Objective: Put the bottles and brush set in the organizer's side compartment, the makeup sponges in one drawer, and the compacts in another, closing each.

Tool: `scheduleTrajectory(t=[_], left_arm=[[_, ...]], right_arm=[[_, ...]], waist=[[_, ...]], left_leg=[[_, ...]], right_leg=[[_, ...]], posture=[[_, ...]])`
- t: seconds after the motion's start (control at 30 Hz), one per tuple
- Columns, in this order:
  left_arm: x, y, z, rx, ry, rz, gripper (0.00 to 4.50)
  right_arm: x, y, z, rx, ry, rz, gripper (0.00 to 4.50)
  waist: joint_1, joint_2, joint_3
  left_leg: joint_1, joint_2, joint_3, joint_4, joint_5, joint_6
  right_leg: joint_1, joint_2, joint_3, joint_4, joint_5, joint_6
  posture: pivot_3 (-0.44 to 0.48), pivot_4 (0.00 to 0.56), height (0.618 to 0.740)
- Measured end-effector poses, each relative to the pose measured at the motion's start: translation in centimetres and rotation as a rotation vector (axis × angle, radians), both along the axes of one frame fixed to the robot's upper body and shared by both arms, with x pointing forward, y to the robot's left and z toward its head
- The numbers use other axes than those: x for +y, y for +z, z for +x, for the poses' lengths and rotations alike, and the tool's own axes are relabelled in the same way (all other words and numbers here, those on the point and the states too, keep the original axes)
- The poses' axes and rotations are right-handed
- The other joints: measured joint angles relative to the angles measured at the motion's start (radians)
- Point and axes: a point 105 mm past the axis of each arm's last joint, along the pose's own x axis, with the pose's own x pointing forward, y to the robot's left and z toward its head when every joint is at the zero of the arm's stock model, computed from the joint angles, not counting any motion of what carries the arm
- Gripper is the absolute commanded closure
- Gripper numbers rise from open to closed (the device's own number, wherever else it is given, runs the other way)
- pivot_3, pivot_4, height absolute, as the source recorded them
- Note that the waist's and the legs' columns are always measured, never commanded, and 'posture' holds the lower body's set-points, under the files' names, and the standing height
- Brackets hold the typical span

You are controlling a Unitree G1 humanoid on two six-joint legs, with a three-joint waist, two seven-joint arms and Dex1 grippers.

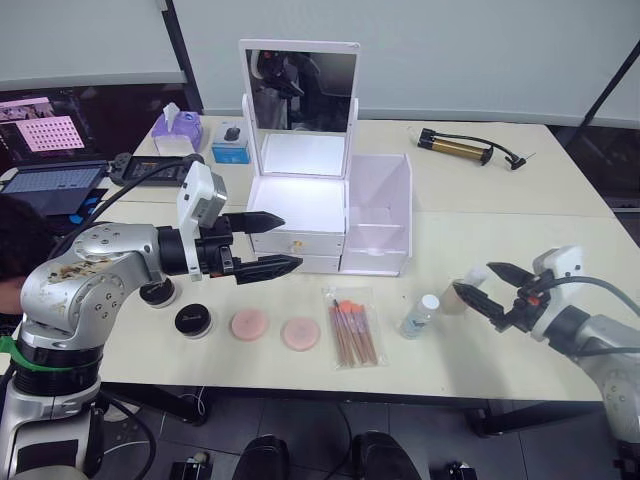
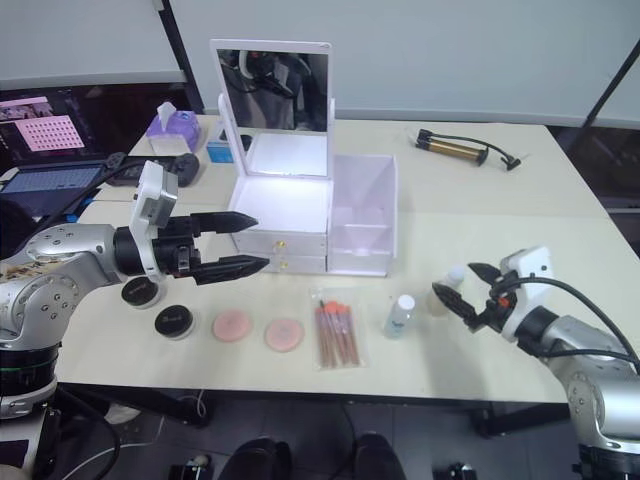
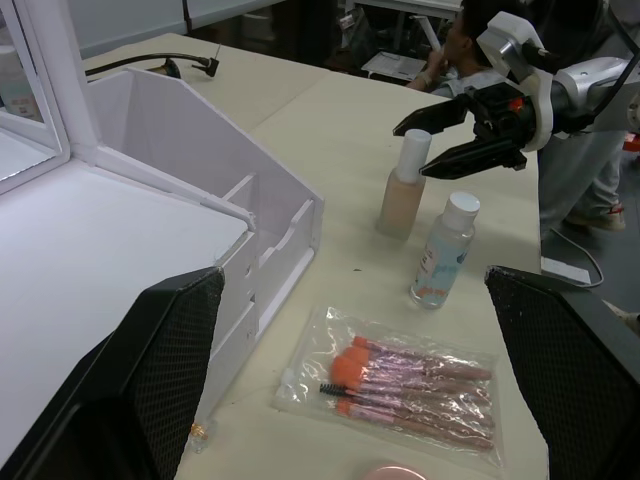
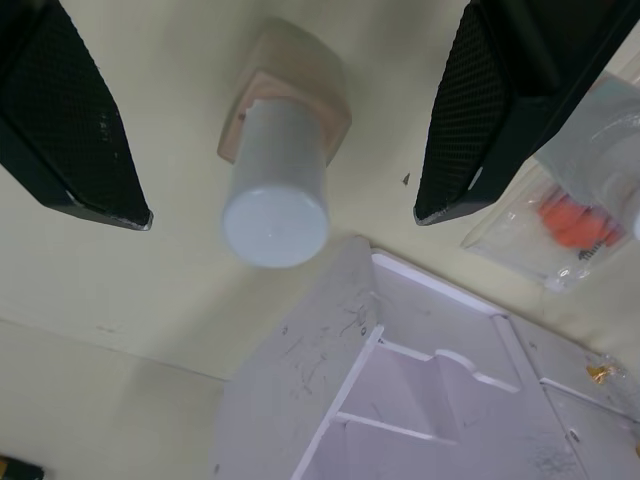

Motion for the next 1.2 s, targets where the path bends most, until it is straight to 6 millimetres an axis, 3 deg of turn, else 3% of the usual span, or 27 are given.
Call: scheduleTrajectory(t=[0.17, 0.5, 0.67, 0.97, 1.1, 1.2], left_arm=[[0.0, 0.0, 0.0, 0.000, -0.003, 0.001, 0.00], [0.2, -0.1, 0.0, -0.003, 0.001, 0.019, 0.00], [0.2, -0.1, 0.0, -0.002, 0.001, 0.020, 0.00], [0.3, -0.4, 0.2, 0.005, 0.007, 0.029, 0.00], [0.3, -0.3, 0.2, 0.004, 0.007, 0.028, 0.00], [0.6, -0.2, 0.2, -0.007, 0.017, 0.023, 0.00]], right_arm=[[-0.2, -0.2, 0.2, 0.001, -0.012, 0.017, 1.93], [-0.1, -0.2, 0.2, -0.013, -0.013, 0.015, 1.93], [-0.1, -0.4, 0.3, -0.010, -0.019, 0.029, 3.47], [0.1, -0.2, 0.5, -0.021, -0.014, 0.037, 3.56], [0.6, 3.0, 1.6, -0.069, 0.035, 0.017, 3.56], [2.9, 7.9, 2.6, -0.151, 0.121, 0.014, 3.56]], waist=[[-0.001, 0.000, 0.000], [0.000, 0.000, 0.000], [-0.001, 0.000, 0.000], [-0.001, 0.000, 0.000], [-0.003, 0.001, 0.000], [-0.010, 0.001, 0.000]], left_leg=[[0.000, 0.000, 0.000, 0.000, 0.000, 0.000], [0.000, 0.000, 0.000, 0.000, 0.000, 0.000], [0.000, 0.000, 0.000, 0.000, 0.000, 0.000], [0.000, 0.000, 0.000, 0.000, 0.000, 0.000], [0.000, 0.000, 0.000, 0.000, 0.000, 0.000], [0.000, 0.001, 0.000, -0.001, 0.000, 0.000]], right_leg=[[0.000, 0.000, 0.000, 0.000, 0.000, 0.000], [0.000, 0.000, 0.000, 0.000, 0.000, 0.000], [0.000, 0.000, 0.000, 0.000, 0.000, 0.000], [0.000, 0.000, 0.000, 0.000, 0.000, 0.000], [-0.001, 0.000, 0.000, 0.001, 0.000, 0.000], [-0.001, 0.002, 0.001, 0.001, 0.000, -0.001]], posture=[[0.000, 0.150, 0.732], [0.000, 0.150, 0.732], [0.000, 0.150, 0.732], [0.000, 0.150, 0.732], [0.000, 0.150, 0.732], [0.000, 0.150, 0.732]])
